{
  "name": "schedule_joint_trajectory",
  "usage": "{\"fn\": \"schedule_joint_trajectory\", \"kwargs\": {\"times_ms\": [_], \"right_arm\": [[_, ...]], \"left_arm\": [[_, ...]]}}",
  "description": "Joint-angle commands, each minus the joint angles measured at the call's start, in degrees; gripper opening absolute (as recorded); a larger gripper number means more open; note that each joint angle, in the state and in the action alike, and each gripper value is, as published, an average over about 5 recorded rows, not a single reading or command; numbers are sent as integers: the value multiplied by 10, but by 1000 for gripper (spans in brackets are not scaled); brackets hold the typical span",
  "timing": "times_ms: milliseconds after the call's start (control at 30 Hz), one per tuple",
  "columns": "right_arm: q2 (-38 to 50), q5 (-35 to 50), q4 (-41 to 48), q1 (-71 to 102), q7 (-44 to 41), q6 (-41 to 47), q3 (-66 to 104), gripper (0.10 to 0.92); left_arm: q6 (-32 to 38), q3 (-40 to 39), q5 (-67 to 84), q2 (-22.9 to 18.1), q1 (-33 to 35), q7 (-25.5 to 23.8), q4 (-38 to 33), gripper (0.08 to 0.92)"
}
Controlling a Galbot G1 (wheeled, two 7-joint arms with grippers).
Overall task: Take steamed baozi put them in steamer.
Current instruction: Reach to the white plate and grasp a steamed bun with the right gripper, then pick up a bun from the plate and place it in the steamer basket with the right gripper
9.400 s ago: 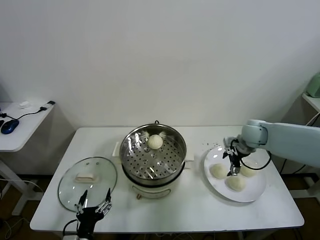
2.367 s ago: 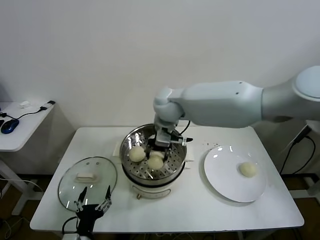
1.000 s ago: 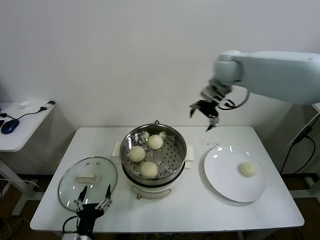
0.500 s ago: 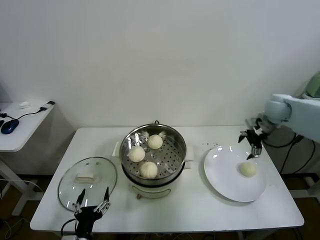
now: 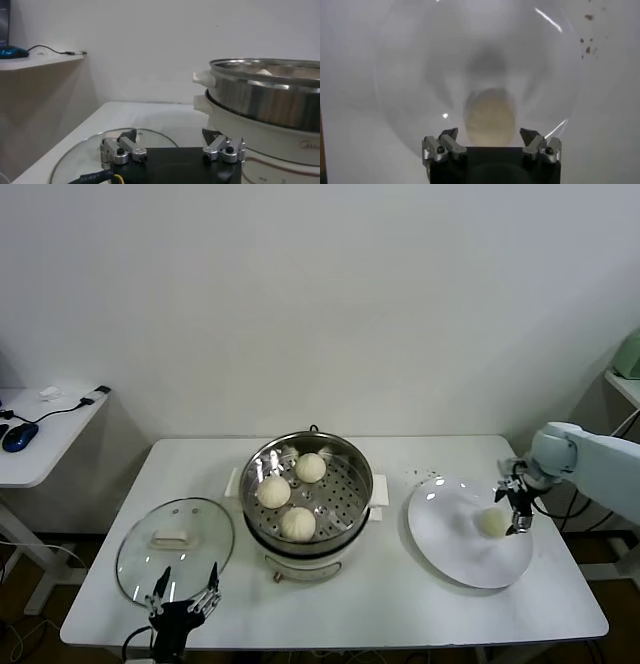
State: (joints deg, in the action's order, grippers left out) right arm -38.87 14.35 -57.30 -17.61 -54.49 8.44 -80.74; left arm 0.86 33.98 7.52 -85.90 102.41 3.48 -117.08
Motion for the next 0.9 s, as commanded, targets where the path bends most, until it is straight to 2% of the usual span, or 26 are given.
{"fn": "schedule_joint_trajectory", "kwargs": {"times_ms": [33, 233, 467, 600, 733, 900], "right_arm": [[-10, -27, 50, 73, 10, 10, 77, 823], [-10, -21, 39, 67, 7, 11, 78, 813], [5, -9, 12, 48, -2, 11, 72, 694], [20, 18, -23, -13, -8, 10, 42, 680], [21, 105, -72, -162, -10, 11, -65, 679], [-25, 248, -157, -385, -11, 19, -230, 679]], "left_arm": [[0, -1, 0, 1, 1, 0, 0, 823], [0, -2, -1, 0, 3, 0, -4, 823], [2, -2, -4, 1, 7, 0, -11, 823], [3, -4, -7, 1, 10, 1, -13, 823], [4, -8, -11, 0, 11, 1, -15, 823], [4, -10, -13, 0, 11, 1, -18, 823]]}}
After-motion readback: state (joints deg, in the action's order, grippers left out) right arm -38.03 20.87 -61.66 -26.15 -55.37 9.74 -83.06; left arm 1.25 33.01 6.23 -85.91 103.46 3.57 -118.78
